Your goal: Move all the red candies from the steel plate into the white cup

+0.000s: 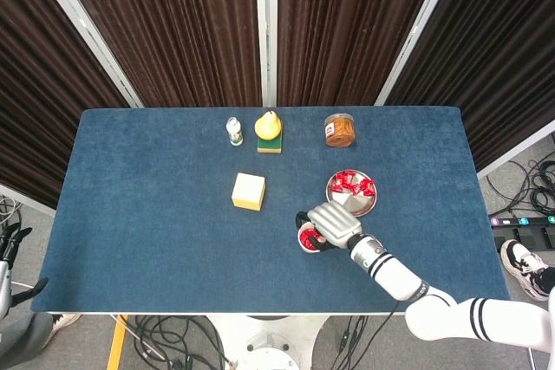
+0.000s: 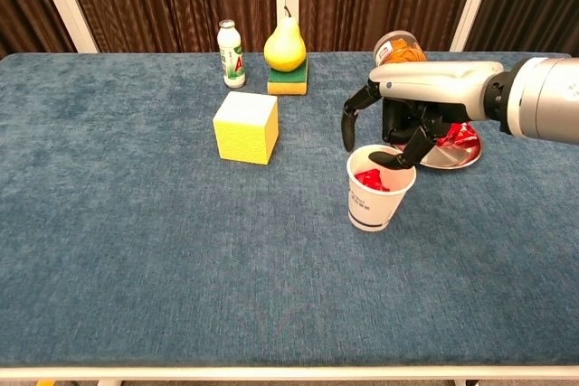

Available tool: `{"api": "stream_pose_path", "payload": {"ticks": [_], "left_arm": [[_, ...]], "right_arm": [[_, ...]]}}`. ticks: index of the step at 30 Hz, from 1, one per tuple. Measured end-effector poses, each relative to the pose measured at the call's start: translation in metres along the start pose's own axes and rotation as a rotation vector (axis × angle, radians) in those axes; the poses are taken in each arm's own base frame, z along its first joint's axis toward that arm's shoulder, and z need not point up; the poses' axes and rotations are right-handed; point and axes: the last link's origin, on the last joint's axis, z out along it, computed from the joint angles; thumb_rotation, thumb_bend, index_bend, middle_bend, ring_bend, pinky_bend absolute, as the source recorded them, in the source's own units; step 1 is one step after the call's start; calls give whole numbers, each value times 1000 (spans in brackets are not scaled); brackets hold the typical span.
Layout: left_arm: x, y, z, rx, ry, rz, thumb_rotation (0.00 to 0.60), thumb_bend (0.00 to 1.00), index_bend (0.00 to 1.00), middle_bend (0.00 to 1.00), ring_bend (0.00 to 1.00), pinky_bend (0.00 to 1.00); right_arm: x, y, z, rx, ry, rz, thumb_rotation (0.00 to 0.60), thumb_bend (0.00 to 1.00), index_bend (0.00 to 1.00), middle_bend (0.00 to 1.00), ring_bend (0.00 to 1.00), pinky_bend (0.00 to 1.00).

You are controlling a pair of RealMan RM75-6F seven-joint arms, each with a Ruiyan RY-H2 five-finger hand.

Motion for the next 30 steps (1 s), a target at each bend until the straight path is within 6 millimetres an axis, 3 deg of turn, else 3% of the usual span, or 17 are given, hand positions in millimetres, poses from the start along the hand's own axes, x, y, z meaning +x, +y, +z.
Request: {"api": "stream_pose_path", "payload": {"ticks": [6, 15, 22, 30], "left_arm": [[0, 0, 0, -1, 2, -1, 600, 3, 219, 212, 210, 205], [-2, 2, 2, -11, 0, -6, 600, 3, 220, 212, 210, 204], [-1, 2, 1, -8, 0, -5, 600, 3, 220, 212, 210, 205], [-1, 0, -1, 3, -2, -3, 600, 3, 220, 212, 209, 204]], "right_arm": [[13, 10, -3, -36, 53, 1, 600, 390, 344, 1000, 1000, 1000], [31, 81, 0, -310, 136, -78, 600, 258, 378, 1000, 1000, 1000], [22, 126, 19, -507, 110, -103, 600, 245, 396, 1000, 1000, 1000], [6, 137, 51, -564, 52, -152, 600, 245, 404, 1000, 1000, 1000]]}}
